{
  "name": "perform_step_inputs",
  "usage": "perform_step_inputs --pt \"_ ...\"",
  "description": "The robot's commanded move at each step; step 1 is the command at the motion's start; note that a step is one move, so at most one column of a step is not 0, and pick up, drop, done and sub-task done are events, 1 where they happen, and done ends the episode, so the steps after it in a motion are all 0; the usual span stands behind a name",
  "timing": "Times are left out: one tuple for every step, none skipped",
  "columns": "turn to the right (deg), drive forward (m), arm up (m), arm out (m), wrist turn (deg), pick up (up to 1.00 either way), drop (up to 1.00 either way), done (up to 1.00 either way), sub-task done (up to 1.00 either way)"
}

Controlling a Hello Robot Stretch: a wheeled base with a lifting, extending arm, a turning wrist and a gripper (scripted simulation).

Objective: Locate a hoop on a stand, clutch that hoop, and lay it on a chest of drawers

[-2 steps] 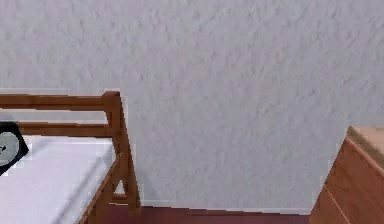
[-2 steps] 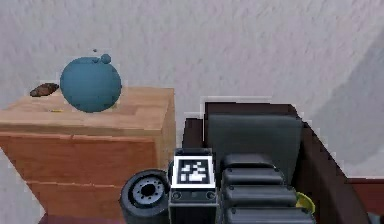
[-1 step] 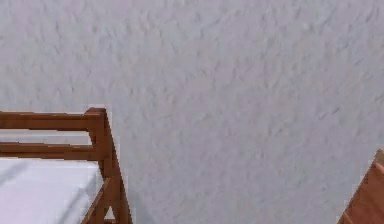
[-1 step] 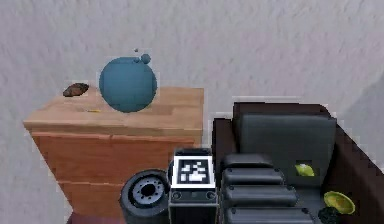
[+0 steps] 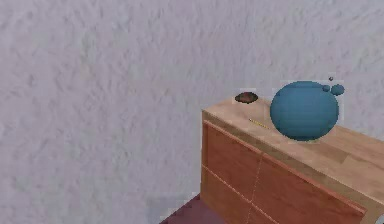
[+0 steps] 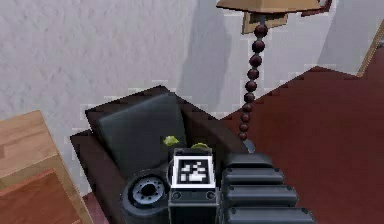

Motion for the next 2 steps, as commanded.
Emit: perform_step_inputs --pt "12.0 0.0 0.0 0.0 0.0 0.0 0.0 0.0 0.0" --pt "0.0 0.55 0.0 0.0 0.0 0.0 0.0 0.0 0.0"
